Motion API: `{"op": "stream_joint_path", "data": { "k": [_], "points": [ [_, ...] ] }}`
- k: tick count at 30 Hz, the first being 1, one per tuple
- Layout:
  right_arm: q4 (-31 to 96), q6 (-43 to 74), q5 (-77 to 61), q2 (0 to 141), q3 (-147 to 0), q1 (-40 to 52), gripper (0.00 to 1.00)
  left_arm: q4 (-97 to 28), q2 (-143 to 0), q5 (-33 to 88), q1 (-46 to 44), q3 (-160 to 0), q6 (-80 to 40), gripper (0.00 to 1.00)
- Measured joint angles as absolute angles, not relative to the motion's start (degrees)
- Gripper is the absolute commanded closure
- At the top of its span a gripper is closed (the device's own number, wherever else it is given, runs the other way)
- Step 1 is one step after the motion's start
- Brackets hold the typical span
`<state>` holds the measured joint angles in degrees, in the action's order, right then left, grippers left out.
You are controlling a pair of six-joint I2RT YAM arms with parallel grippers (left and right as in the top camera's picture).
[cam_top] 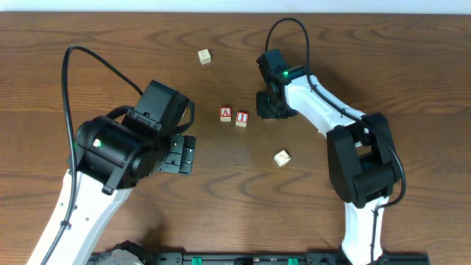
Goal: Spell out Ai2
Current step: 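Lower the right gripper and grasp the blue 2 block, then lift the 2 block with the right gripper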
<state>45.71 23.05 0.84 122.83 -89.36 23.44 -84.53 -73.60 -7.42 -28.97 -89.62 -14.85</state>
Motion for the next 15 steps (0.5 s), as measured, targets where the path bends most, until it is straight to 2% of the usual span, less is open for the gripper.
{"op": "stream_joint_path", "data": {
  "k": [9, 15],
  "points": [
    [48.5, 23.0, 1.1, 121.7, -89.3, 23.4, 0.86, -84.6, -73.6, -7.4, -29.0, -89.6, -14.8, 0.05],
    [51.0, 23.1, 2.5, 114.7, -89.0, 23.4, 0.88, -84.8, -73.6, -7.4, -29.0, -89.6, -15.0, 0.04]
  ]
}}
